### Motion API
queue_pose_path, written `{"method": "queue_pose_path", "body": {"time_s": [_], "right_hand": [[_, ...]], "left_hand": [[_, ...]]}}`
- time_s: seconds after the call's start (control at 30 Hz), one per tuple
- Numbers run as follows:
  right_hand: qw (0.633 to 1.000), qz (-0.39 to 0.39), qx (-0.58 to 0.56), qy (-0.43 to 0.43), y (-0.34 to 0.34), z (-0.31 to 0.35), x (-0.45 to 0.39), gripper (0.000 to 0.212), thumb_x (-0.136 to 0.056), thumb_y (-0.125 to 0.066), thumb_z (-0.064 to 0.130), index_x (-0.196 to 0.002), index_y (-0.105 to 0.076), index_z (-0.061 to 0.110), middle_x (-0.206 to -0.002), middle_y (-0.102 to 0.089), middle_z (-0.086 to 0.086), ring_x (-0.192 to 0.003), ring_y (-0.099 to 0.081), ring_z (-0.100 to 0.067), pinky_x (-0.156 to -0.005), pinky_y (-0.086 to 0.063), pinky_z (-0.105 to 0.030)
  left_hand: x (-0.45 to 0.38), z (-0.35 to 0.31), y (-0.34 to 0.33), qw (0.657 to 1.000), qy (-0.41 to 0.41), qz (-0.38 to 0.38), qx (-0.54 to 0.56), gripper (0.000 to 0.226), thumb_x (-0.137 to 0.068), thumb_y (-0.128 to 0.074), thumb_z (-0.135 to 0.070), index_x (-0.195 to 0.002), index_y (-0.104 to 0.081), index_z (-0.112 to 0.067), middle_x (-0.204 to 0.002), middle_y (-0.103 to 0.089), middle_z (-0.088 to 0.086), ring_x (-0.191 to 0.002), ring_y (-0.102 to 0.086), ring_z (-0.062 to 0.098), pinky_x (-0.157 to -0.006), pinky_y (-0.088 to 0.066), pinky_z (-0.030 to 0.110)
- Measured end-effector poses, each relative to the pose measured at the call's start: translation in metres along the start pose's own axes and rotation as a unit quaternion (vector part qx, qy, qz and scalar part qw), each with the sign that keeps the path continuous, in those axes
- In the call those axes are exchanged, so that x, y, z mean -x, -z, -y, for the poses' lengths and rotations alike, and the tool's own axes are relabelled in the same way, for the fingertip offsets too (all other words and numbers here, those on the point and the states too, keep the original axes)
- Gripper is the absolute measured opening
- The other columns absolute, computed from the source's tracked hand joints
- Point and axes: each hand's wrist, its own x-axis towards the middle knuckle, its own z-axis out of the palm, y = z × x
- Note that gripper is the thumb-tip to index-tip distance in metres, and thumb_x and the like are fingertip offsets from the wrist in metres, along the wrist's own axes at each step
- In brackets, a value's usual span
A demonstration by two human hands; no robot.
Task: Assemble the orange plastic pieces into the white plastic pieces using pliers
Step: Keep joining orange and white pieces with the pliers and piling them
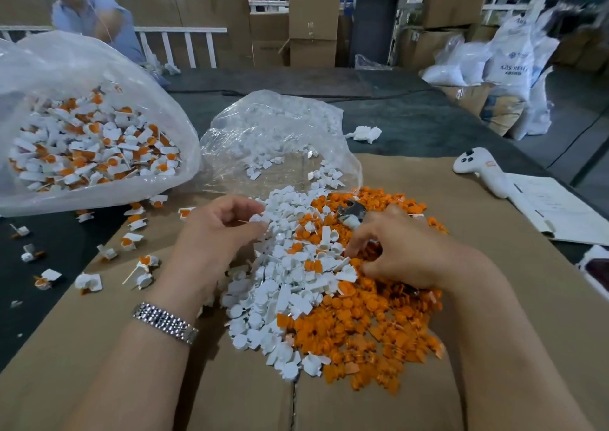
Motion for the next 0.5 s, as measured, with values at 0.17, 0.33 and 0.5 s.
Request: {"method": "queue_pose_path", "body": {"time_s": [0.17,0.33,0.5], "right_hand": [[0.999,-0.03,0.031,0.007,-0.006,0.004,-0.008,0.022,-0.088,-0.074,0.04,-0.109,-0.072,0.036,-0.104,-0.061,0.015,-0.111,-0.042,-0.011,-0.104,-0.035,-0.043],[0.986,-0.123,-0.111,0.026,-0.006,-0.004,-0.01,0.013,-0.095,-0.067,0.034,-0.105,-0.074,0.032,-0.105,-0.067,0.016,-0.09,-0.058,0.001,-0.074,-0.042,-0.01],[0.927,-0.192,-0.315,0.074,-0.006,0.009,-0.008,0.004,-0.092,-0.07,0.016,-0.092,-0.067,0.02,-0.066,-0.072,0.012,-0.075,-0.073,-0.001,-0.077,-0.06,-0.029]], "left_hand": [[-0.001,0.001,-0.002,0.998,0.034,0.026,0.053,0.014,-0.086,-0.082,-0.015,-0.097,-0.079,-0.024,-0.085,-0.08,0.001,-0.071,-0.073,0.009,-0.061,-0.055,0.02],[0.001,-0.005,-0.002,0.972,0.078,0.079,0.209,0.021,-0.078,-0.081,-0.007,-0.098,-0.081,-0.01,-0.097,-0.079,0.018,-0.087,-0.078,0.026,-0.066,-0.059,0.021],[0.005,-0.013,-0.006,0.926,0.094,0.154,0.33,0.027,-0.072,-0.075,0.001,-0.099,-0.081,-0.002,-0.104,-0.077,0.023,-0.09,-0.078,0.029,-0.069,-0.062,0.022]]}}
